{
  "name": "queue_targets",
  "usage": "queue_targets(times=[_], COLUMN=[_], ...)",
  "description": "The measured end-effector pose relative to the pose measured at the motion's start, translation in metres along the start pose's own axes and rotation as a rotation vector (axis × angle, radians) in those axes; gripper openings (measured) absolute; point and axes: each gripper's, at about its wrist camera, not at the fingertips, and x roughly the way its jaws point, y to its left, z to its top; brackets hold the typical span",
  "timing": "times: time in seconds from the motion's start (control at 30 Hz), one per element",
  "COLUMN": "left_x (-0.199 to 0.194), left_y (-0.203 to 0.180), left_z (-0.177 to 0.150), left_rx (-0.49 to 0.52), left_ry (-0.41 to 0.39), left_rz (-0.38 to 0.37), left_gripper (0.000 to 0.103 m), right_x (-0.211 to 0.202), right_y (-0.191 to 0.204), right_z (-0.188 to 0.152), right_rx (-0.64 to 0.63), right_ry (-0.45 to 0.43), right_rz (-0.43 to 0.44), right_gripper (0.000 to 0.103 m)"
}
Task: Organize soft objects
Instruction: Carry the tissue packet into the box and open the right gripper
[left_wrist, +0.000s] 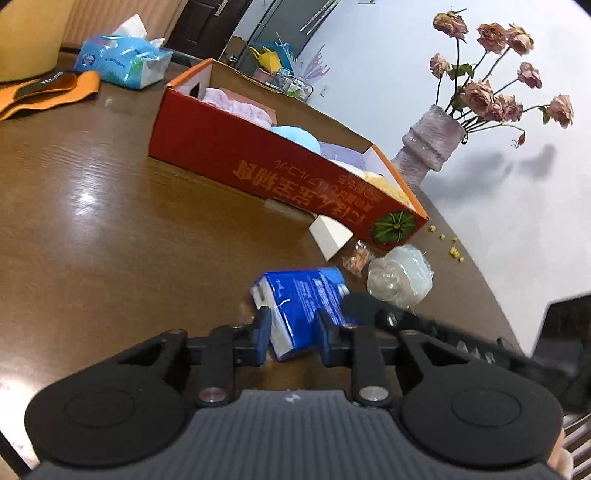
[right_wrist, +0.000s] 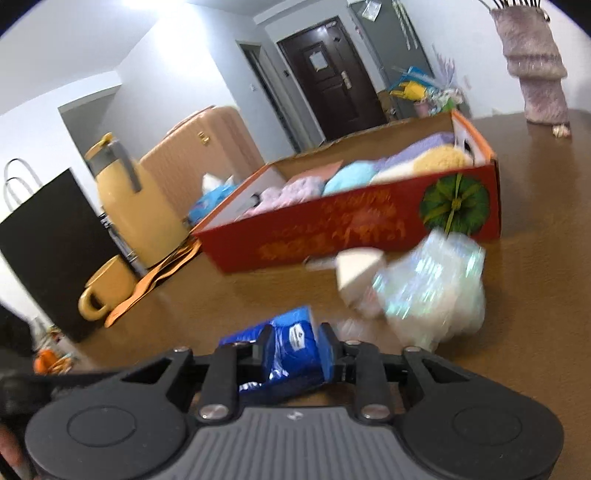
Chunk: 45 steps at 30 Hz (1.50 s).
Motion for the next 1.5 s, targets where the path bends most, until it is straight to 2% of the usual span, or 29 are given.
queue_targets(times=[0.23, 0.37, 0.5, 0.57, 0.67, 0.77, 0.8, 0.93, 1.07, 1.2, 1.3, 1.37, 1.43, 1.5], left_x=[-0.041, -0.049, -0.051, -0.050, -0.047, -0.043, -0.041, -0.035, -0.031, -0.005, 0.035, 0.067, 0.096, 0.115], left_y=[-0.011, -0.013, -0.014, -0.012, -0.010, -0.010, -0.010, -0.015, -0.028, -0.045, -0.048, -0.042, -0.035, -0.030], left_z=[-0.035, -0.049, -0.048, -0.047, -0.047, -0.046, -0.044, -0.034, 0.012, 0.087, 0.140, 0.167, 0.181, 0.184], left_rx=[0.065, 0.077, 0.086, 0.080, 0.060, 0.060, 0.057, 0.065, 0.100, 0.159, 0.170, 0.146, 0.133, 0.165], left_ry=[0.090, 0.103, 0.069, 0.068, 0.081, 0.094, 0.098, 0.076, -0.010, -0.089, -0.066, -0.012, 0.043, 0.072], left_rz=[-0.044, -0.062, 0.010, 0.018, -0.015, -0.043, -0.054, -0.066, -0.105, -0.141, -0.126, -0.110, -0.075, -0.020], left_gripper=[0.027, 0.029, 0.046, 0.046, 0.045, 0.039, 0.034, 0.033, 0.033, 0.033, 0.033, 0.034, 0.034, 0.034], right_x=[-0.060, -0.085, -0.085, -0.081, -0.075, -0.071, -0.068, -0.062, -0.066, -0.058, -0.030, -0.003, 0.025, 0.055], right_y=[0.025, 0.026, 0.024, 0.022, 0.016, 0.011, 0.011, 0.008, 0.013, 0.015, 0.009, 0.001, -0.005, -0.018], right_z=[-0.055, -0.068, -0.069, -0.069, -0.071, -0.071, -0.070, -0.065, -0.032, 0.046, 0.103, 0.132, 0.150, 0.158], right_rx=[-0.001, 0.033, 0.040, 0.045, 0.063, 0.085, 0.089, 0.096, 0.078, 0.008, -0.021, -0.008, -0.034, 0.000], right_ry=[0.017, 0.002, -0.004, -0.008, -0.001, 0.012, 0.018, 0.027, -0.031, -0.136, -0.164, -0.154, -0.118, -0.049], right_rz=[0.004, 0.028, 0.009, 0.001, -0.003, 0.026, 0.036, 0.043, 0.036, 0.021, -0.028, -0.072, -0.124, -0.150], right_gripper=[0.023, 0.024, 0.025, 0.029, 0.030, 0.029, 0.029, 0.027, 0.022, 0.020, 0.020, 0.020, 0.020, 0.020])
